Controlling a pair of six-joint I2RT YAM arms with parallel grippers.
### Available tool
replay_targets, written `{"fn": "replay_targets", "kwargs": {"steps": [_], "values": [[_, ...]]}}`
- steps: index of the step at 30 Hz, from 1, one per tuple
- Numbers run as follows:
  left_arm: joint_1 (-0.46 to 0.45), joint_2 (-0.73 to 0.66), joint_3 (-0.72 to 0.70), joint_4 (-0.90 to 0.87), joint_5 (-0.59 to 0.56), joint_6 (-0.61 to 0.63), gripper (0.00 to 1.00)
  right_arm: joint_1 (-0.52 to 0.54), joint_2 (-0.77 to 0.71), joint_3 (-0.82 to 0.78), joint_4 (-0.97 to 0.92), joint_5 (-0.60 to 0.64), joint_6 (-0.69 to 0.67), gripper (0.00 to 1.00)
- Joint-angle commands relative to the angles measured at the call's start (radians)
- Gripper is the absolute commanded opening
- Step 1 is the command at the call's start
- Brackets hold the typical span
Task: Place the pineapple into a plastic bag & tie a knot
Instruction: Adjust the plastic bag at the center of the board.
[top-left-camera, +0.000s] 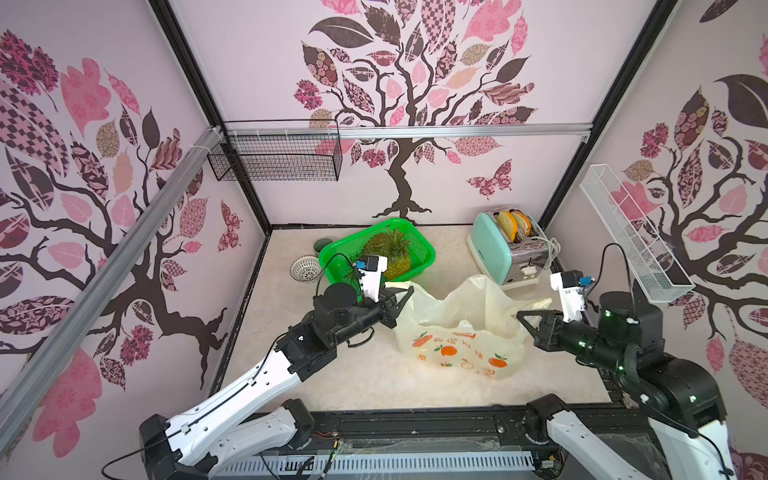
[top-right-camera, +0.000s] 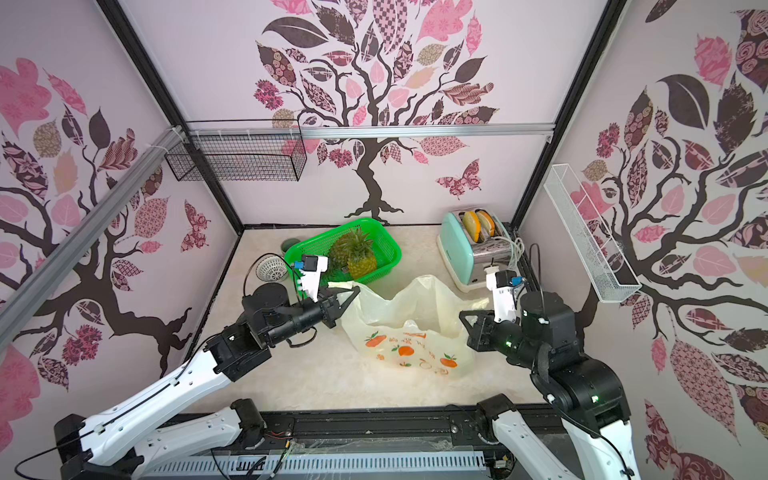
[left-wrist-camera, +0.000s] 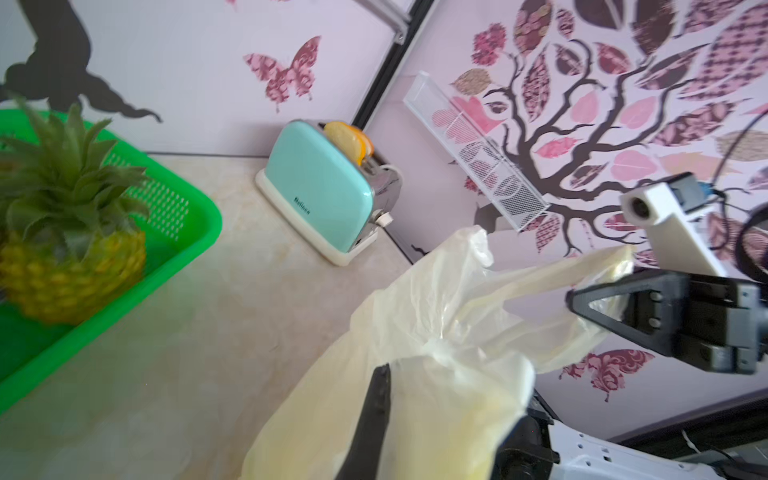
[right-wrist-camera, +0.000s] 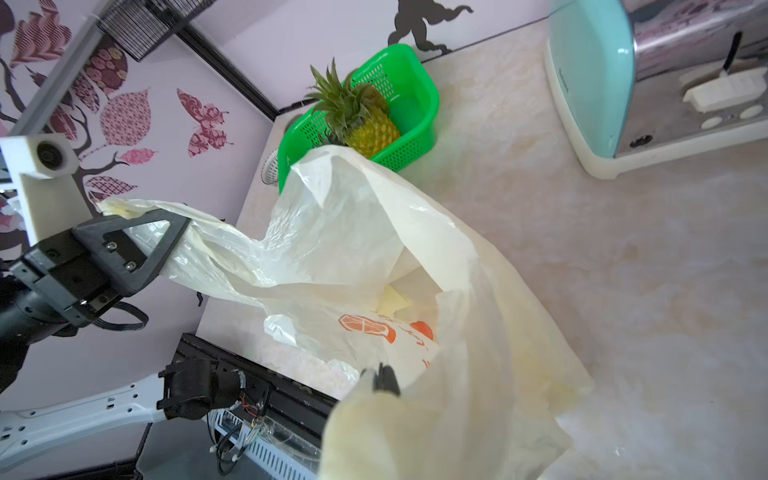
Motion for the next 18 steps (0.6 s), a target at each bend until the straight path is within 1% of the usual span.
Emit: {"fn": "replay_targets", "kwargs": {"steps": [1,3,5,8,10,12,14,16,18], "values": [[0.000,0.006,-0.021,-0.079,-0.120,-0.109,0.00,0.005,0.007,-0.054,0.038,0.019,0.035,0.00],[0.000,0.006,-0.001,-0.119,-0.191,-0.128,0.00,0.005,0.019,-0.062,0.092,0.032,0.033,0.00],[0.000,0.010,0.017,-0.152,-0.218,-0.139,0.00,0.005,0.036,-0.061,0.137,0.019,0.016,0.00],[0.000,0.019,0.023,-0.146,-0.181,-0.123,0.00,0.005,0.070,-0.038,0.199,-0.014,-0.024,0.00],[0.000,0.028,0.015,-0.091,-0.148,-0.113,0.00,0.005,0.089,-0.011,0.245,-0.028,-0.050,0.00],[0.000,0.043,0.028,-0.030,-0.130,-0.091,0.01,0.005,0.105,0.029,0.285,-0.020,-0.083,0.00],[0.000,0.067,0.063,0.013,-0.135,-0.063,0.02,0.006,0.112,0.068,0.306,0.006,-0.116,0.00],[0.000,0.108,0.126,-0.011,-0.154,-0.034,0.03,0.005,0.120,0.094,0.306,0.029,-0.149,0.00],[-0.001,0.154,0.187,-0.076,-0.156,0.002,0.03,0.005,0.132,0.097,0.267,0.047,-0.170,0.00]]}}
